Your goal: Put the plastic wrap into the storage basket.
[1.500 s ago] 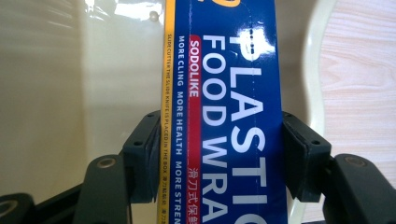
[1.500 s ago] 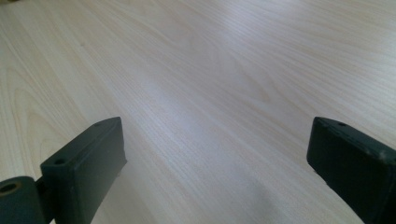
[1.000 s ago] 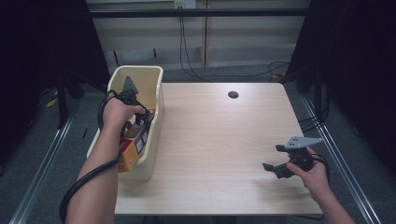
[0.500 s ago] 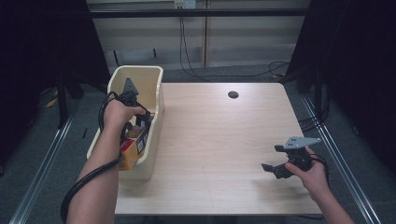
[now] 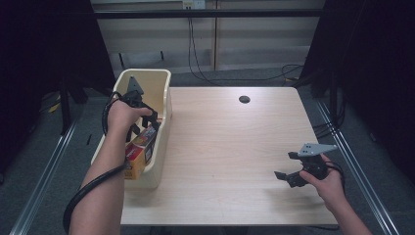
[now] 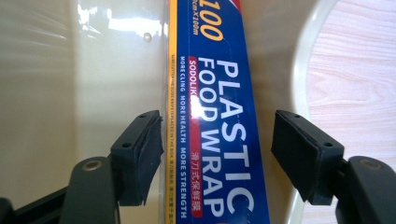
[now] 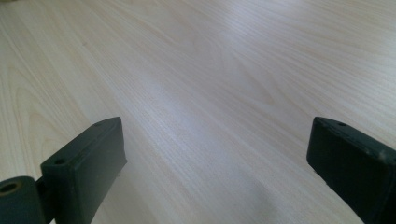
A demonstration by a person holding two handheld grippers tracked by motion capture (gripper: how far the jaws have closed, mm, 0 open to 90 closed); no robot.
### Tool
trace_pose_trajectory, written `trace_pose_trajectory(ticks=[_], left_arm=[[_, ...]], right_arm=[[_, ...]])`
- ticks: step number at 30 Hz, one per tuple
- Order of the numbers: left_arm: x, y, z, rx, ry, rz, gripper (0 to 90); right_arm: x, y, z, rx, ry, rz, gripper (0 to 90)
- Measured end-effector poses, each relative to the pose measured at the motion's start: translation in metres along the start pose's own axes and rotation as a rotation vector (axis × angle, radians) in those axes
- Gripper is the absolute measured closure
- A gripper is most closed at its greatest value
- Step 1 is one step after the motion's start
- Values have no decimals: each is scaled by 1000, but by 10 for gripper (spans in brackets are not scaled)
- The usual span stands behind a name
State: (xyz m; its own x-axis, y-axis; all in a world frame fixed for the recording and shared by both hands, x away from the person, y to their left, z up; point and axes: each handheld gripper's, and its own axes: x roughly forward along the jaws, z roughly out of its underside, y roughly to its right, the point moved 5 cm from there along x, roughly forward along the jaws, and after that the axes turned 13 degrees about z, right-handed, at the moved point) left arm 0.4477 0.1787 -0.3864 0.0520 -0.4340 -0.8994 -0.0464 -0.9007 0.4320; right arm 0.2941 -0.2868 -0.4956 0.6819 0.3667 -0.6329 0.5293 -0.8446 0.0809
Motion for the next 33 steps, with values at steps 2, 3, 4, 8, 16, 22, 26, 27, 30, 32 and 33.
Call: trace_pose_trajectory(ticks=[2, 3, 4, 8, 16, 22, 26, 27, 30, 32, 33], left_arm=[[-2, 2, -1, 5, 22, -5, 321], [-3, 3, -1, 11, 16, 8, 314], [-5, 5, -1, 4, 19, 8, 305], [-11, 9, -2, 26, 32, 13, 286], [-25, 21, -3, 71, 66, 13, 261], [-32, 35, -4, 104, 84, 26, 238], [-33, 45, -5, 114, 88, 35, 227], [-33, 48, -5, 132, 83, 39, 223], [-32, 53, -5, 139, 90, 47, 213], [-31, 58, -5, 148, 89, 53, 210], [-31, 61, -5, 153, 92, 56, 210]], right_arm=[[0, 0, 0, 0, 2, 4, 39], [0, 0, 0, 0, 2, 4, 39], [0, 0, 0, 0, 3, 5, 39], [-1, 0, -1, 1, 5, -2, 39], [-2, 0, -1, -1, 8, 3, 39], [-3, 0, -2, 0, 11, 1, 39], [-3, 0, -2, 0, 9, 0, 39], [-3, 0, -2, 2, 11, 1, 39], [-4, 0, -1, -1, 7, 1, 39], [-4, 0, -1, -1, 9, -2, 39], [-5, 0, -1, 0, 8, 3, 39]])
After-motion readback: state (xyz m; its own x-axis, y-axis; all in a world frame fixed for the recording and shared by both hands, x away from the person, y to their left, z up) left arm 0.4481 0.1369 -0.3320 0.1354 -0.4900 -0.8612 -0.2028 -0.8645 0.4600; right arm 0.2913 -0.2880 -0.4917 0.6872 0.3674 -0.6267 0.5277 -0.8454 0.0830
